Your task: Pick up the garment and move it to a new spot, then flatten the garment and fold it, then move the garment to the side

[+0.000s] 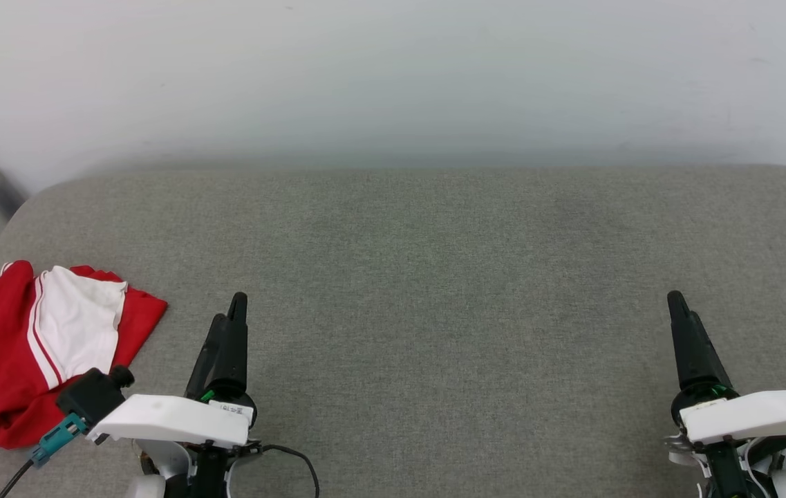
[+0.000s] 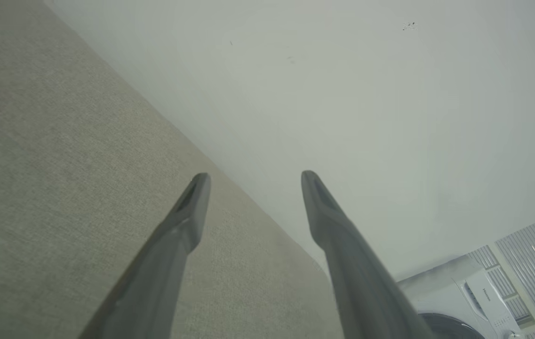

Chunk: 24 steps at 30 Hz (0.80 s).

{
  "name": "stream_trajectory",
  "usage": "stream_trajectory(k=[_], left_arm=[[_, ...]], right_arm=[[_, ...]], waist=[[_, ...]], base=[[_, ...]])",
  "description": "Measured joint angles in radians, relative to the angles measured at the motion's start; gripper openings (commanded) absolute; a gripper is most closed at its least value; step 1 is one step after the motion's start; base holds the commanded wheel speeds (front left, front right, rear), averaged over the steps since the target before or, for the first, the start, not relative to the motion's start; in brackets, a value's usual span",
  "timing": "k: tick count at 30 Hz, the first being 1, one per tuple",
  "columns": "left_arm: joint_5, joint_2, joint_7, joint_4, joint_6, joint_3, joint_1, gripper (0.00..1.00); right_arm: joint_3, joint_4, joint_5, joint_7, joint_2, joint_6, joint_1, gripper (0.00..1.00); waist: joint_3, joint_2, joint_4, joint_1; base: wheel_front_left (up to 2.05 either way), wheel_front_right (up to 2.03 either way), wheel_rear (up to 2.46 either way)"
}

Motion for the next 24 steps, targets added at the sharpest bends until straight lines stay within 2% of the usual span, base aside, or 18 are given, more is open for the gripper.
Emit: stream_trajectory(k=[14,24], left_arm=[[0.318,0.001,-0.045,0.016,0.021,-0.011,0.004,1.0],[0.488,0.011,-0.072,0.012,0.04,-0.043,0.004,1.0]], right_arm=[[0.018,0.014,-0.331,-0.034,-0.009,0.0,-0.013,1.0],[0.03,-0.005,-0.488,-0.036,-0.008,0.0,-0.013,1.0]], waist=[[-0.003,0.0,0.005,0.0],[-0.005,0.0,0.009,0.0]], base=[[0.0,0.0,0.0],[0.0,0.0,0.0]])
